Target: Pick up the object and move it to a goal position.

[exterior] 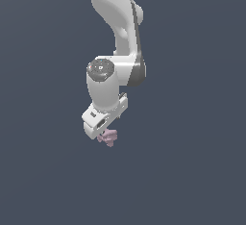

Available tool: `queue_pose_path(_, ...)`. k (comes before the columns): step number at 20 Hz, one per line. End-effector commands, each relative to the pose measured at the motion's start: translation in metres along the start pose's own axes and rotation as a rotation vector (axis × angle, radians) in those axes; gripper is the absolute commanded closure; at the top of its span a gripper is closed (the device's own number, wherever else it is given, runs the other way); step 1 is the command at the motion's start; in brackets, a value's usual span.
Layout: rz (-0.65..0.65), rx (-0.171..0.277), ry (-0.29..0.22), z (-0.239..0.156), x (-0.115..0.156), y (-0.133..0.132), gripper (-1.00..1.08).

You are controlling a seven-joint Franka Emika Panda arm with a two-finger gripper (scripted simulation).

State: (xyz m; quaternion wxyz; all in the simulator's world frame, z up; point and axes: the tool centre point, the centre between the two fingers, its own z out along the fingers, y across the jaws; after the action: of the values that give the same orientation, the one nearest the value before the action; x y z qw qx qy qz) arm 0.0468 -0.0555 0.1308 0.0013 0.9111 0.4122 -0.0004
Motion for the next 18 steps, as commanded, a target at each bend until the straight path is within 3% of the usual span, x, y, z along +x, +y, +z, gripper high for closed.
queue_pose_path(1, -0.064, 0.000, 0.000, 0.003, -0.002, 0.005, -0.92)
queue_pose_path(9, -0.215, 0.001, 0.001, 0.011, -0.006, 0.019, -0.92)
queue_pose_path(18, -0.288, 0.002, 0.002, 0.015, -0.009, 0.025, -0.92)
